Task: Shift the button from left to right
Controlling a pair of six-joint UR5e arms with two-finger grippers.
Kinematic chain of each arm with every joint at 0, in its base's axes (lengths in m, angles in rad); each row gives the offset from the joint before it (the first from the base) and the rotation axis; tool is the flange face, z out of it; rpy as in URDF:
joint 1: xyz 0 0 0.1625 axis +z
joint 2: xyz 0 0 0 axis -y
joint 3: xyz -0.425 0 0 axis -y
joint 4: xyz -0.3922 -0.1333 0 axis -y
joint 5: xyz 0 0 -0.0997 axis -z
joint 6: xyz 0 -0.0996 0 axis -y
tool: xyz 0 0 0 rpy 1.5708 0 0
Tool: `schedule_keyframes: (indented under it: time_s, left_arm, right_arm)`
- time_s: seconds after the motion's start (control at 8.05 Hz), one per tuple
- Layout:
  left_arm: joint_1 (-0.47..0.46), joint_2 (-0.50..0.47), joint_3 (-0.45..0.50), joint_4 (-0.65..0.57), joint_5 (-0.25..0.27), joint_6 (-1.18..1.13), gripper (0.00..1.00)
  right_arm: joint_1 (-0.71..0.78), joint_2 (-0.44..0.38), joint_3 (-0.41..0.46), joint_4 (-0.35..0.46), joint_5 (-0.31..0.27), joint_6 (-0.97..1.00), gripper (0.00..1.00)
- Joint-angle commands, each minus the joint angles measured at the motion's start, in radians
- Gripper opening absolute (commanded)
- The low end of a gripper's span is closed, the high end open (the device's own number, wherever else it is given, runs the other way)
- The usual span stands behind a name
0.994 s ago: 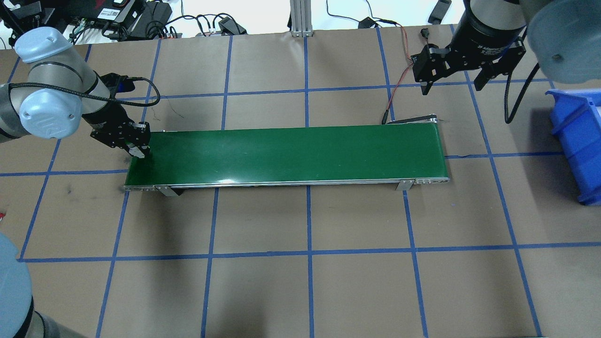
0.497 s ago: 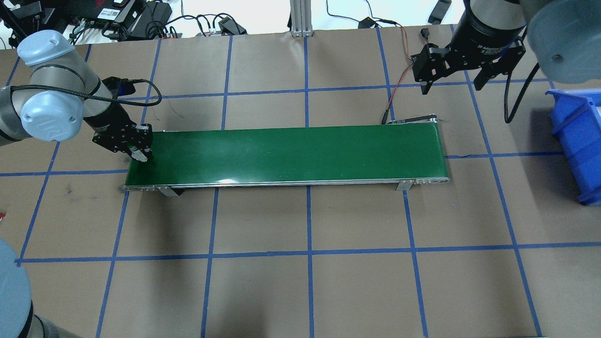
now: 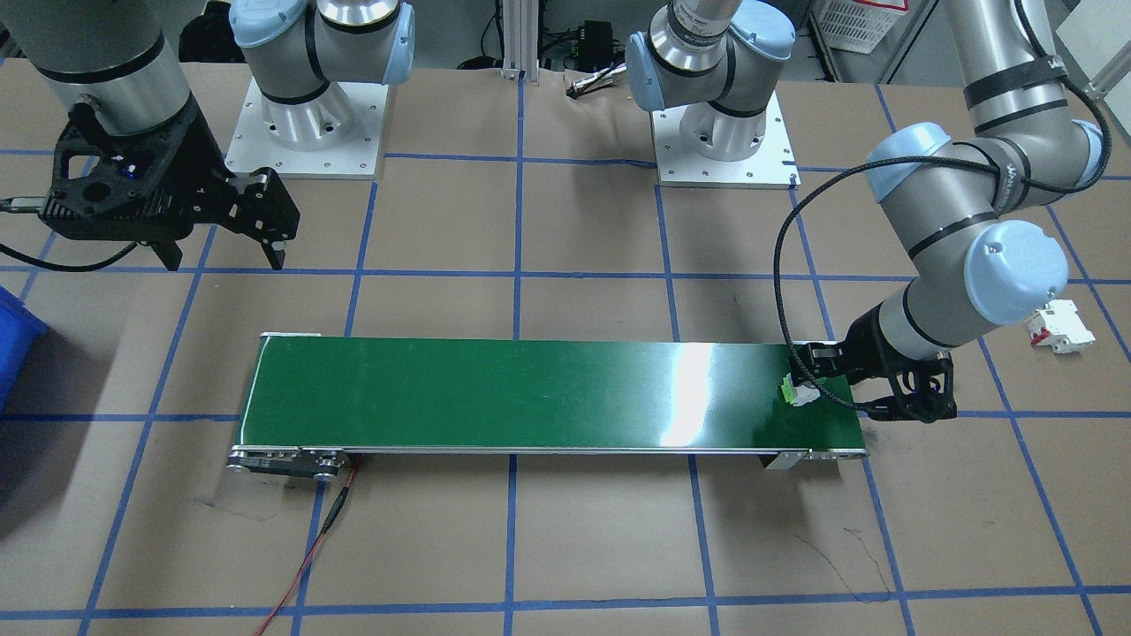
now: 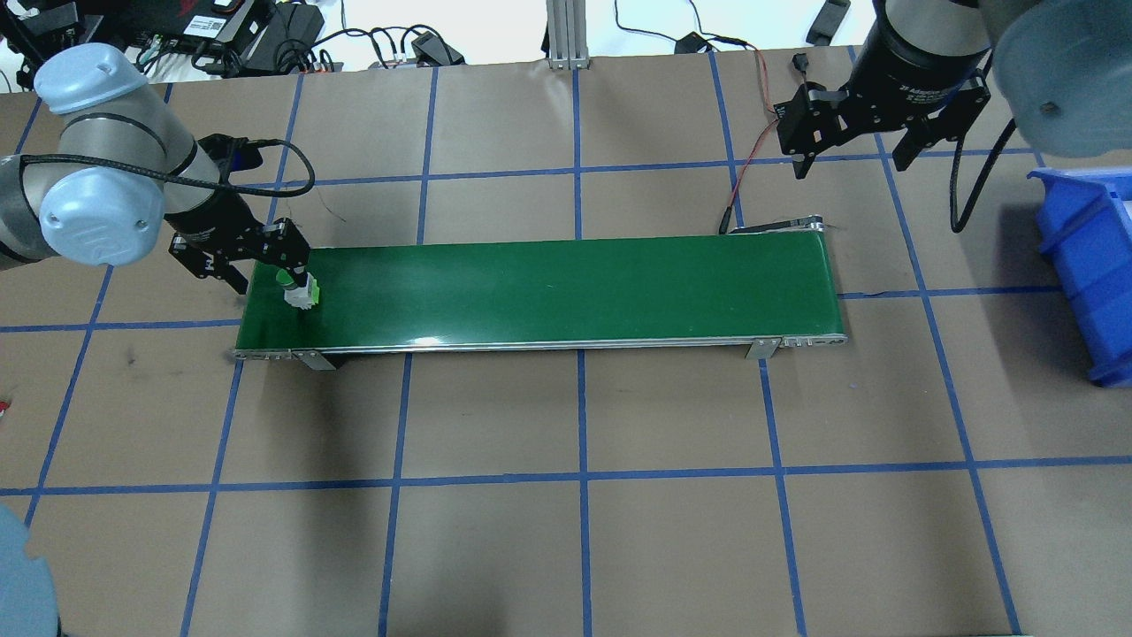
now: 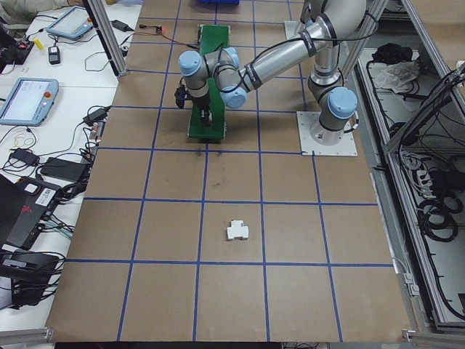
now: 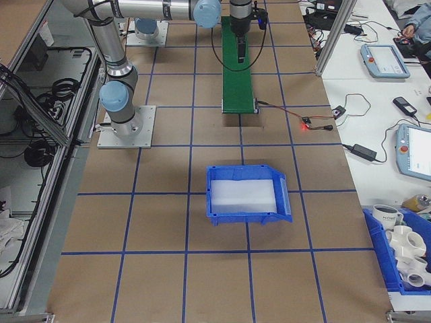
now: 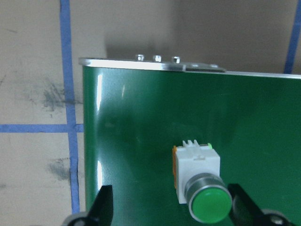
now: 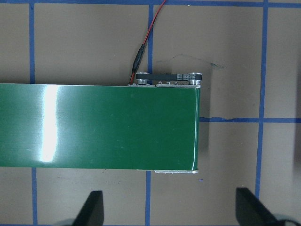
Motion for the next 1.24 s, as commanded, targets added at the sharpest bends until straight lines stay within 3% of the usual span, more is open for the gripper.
schedule_keyframes:
  time_s: [0.0, 0.25, 0.75, 0.99, 1.12]
  left_arm:
    - [-0.092, 0.128, 0.008, -0.096, -0.001, -0.151, 1.00]
    - [-0.112, 0.203, 0.011, -0.220, -0.035, -0.235, 1.00]
    - [-0.102, 0.259, 0.102, -0.239, -0.026, -0.253, 1.00]
    - [-0.100, 0.271, 0.106, -0.219, -0.031, -0.255, 1.00]
    - [-0.103, 0.270, 0.105, -0.214, -0.032, -0.261, 1.00]
  right_arm:
    - [0.000, 0.000, 0.000, -0.001, -0.002, 0.003, 1.00]
    - [0.000, 0.000, 0.000, -0.001, 0.001, 0.004, 1.00]
    - [0.000, 0.002, 0.003, -0.007, 0.018, 0.004, 1.00]
    - [0.000, 0.024, 0.005, -0.025, 0.110, -0.005, 1.00]
    - [0.006, 0.046, 0.008, -0.101, 0.112, 0.006, 1.00]
